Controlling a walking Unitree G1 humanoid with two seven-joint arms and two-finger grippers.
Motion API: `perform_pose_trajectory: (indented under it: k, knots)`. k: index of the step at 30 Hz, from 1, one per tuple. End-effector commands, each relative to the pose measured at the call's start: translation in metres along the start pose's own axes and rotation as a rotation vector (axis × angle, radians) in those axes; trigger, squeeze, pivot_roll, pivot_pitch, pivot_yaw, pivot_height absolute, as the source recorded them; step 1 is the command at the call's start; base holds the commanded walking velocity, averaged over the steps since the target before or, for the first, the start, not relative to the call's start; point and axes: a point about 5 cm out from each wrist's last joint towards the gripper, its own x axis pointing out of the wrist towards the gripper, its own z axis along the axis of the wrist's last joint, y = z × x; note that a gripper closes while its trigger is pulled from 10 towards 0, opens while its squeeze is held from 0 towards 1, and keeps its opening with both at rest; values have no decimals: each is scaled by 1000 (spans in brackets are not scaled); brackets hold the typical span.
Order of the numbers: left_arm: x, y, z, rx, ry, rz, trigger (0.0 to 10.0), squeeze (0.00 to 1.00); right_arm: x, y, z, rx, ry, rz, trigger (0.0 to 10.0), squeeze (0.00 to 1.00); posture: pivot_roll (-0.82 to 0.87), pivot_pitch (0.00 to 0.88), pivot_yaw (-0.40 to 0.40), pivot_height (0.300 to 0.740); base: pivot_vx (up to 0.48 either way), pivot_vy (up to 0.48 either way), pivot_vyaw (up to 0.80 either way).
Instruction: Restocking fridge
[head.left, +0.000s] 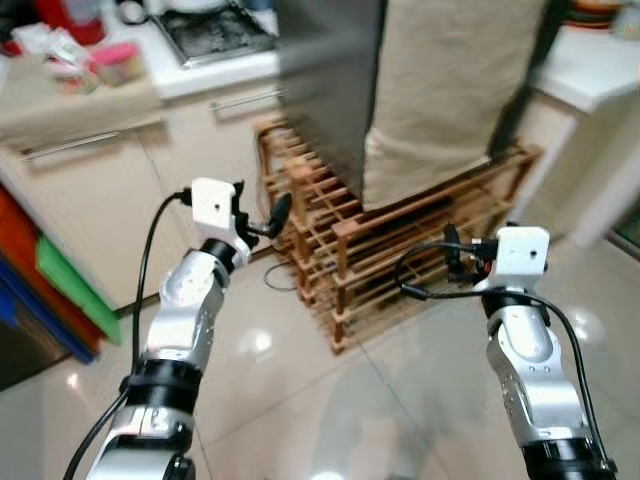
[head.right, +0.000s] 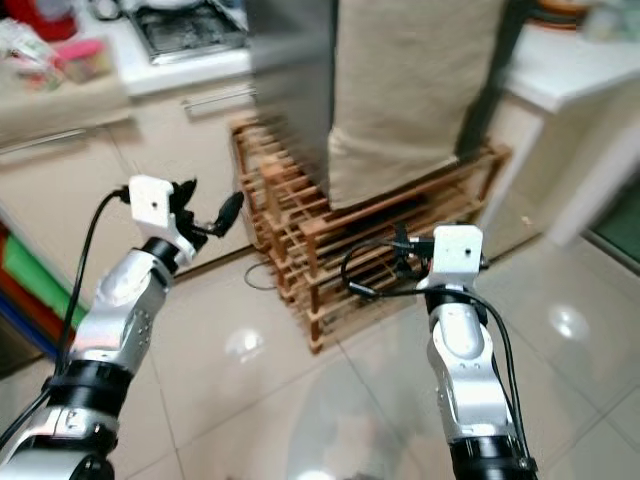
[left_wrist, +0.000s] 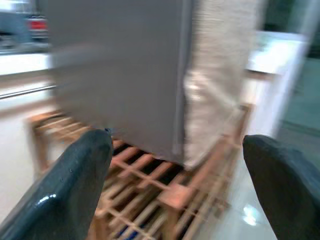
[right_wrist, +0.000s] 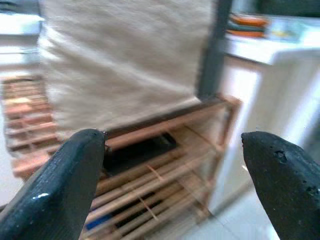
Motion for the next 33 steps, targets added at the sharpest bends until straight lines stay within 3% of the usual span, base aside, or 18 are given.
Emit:
perform_pose_trajectory:
  k: [1,7,8,9,10,12,13,14,16,19,22,33]
  knots:
    - [0,10,9,42,-13,14,10000,0,3,6,7,12,-36,13,10000,0,-61,0,77,732,292,379,-800]
    - [2,10,7,68,16,-1,10000,0,3,8,7,21,-38,9,10000,0,-62,0,82,732,367,307,-800]
    - [2,11,6,82,27,10,10000,0,2,8,7,22,-39,9,10000,0,-63,0,82,732,289,266,-800]
    - [0,22,-2,105,82,103,10000,0,2,7,7,24,-41,8,10000,0,-63,0,82,732,0,0,-800]
    - [0,22,-2,105,82,103,10000,0,2,7,7,24,-41,8,10000,0,-63,0,82,732,0,0,-800]
    - [-10,38,-19,39,180,208,10000,0,0,4,7,29,-44,0,10000,0,-67,0,82,732,0,0,-800]
    - [-10,38,-19,39,180,208,10000,0,0,4,7,29,-44,0,10000,0,-67,0,82,732,0,0,-800]
    - [-19,40,-31,-58,218,246,10000,0,-1,2,5,35,-41,-3,10000,0,-69,0,83,732,0,0,-800]
    - [-20,33,-35,-57,228,216,10000,0,-1,2,3,43,-36,-3,10000,0,-69,0,83,732,0,0,-800]
    - [-13,23,-26,-5,179,163,10000,0,-1,3,2,49,-29,-1,10000,0,-56,0,76,732,0,0,-800]
    - [-6,23,-14,-16,125,154,10000,0,1,7,4,55,-47,13,10000,0,-50,0,77,732,0,0,-796]
    - [-10,29,-8,-20,96,167,10000,0,0,14,3,23,-38,33,10000,0,-53,0,88,732,0,0,-145]
